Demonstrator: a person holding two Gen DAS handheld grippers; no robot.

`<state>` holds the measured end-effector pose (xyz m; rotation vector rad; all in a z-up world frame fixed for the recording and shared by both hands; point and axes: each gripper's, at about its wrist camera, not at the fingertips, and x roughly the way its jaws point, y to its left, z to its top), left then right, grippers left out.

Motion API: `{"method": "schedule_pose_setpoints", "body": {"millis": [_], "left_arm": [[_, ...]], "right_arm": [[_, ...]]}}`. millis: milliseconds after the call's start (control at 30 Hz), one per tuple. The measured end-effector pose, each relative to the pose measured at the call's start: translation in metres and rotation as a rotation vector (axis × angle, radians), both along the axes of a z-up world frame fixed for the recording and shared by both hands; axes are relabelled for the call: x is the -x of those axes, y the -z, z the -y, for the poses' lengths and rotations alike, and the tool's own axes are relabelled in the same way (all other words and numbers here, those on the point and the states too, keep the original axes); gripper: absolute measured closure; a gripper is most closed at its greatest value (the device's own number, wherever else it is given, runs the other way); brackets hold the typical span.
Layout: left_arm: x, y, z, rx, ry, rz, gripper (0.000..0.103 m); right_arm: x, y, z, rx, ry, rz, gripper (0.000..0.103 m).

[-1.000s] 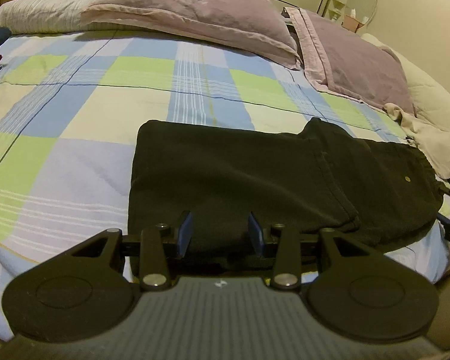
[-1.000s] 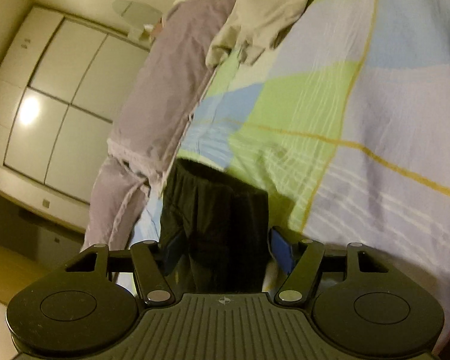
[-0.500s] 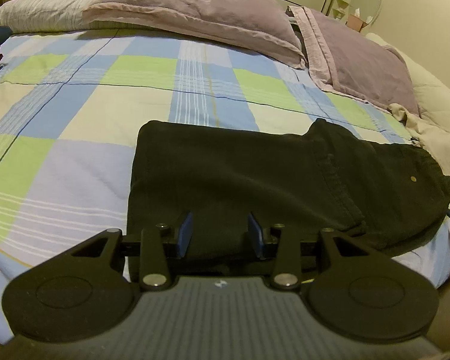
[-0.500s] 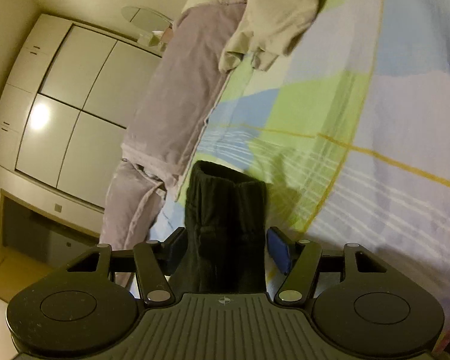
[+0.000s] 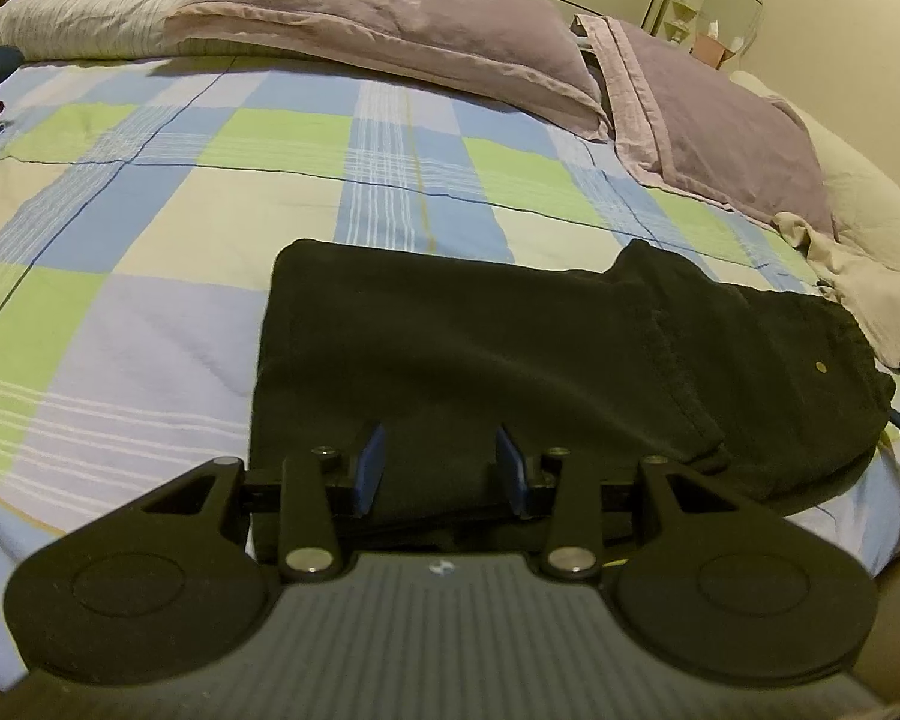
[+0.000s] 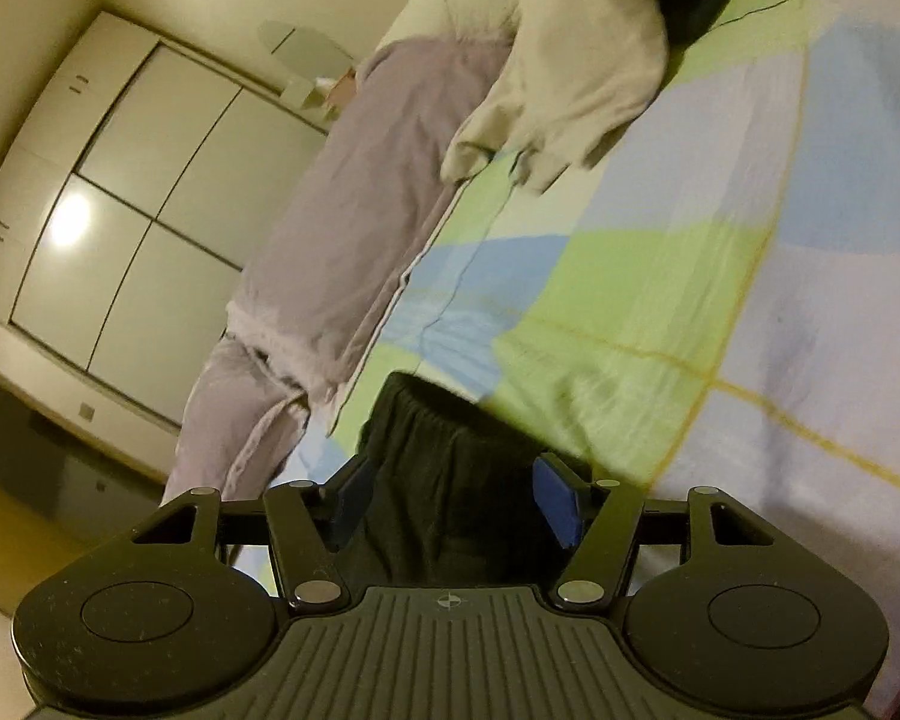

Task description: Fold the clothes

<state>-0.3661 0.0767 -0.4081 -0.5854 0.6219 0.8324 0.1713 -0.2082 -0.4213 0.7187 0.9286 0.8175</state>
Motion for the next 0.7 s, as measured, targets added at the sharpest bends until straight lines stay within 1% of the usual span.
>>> {"method": "schedule_pose_setpoints", "body": {"millis": [133,200,467,500,700], "left_arm": [[0.001,0.001,-0.003,0.001,-0.009,-0.003,0.067],[0.001,0.001,-0.002,-0.001,-0.008,-0.005,0.067],[-0.001,0.002,-0.002,-0.003,-0.011,-0.008,0.067],[-0.001,0.002,-0.002,-0.003,-0.010,-0.007,0.067],[-0.002,0.003,-0.003,0.000,-0.011,0.000,0.067]], "right_arm": [[-0.005,0.016,0.014,-0.075,0.044,-0.062,0.040],[-0.005,0.018,0.018,-0.096,0.046,-0.072,0.040],[-0.003,0.023,0.013,-0.047,0.030,-0.093,0.040],[-0.003,0.021,0.010,-0.031,0.026,-0.082,0.040],[0.000,0.006,0.001,-0.016,0.000,-0.032,0.040]]}}
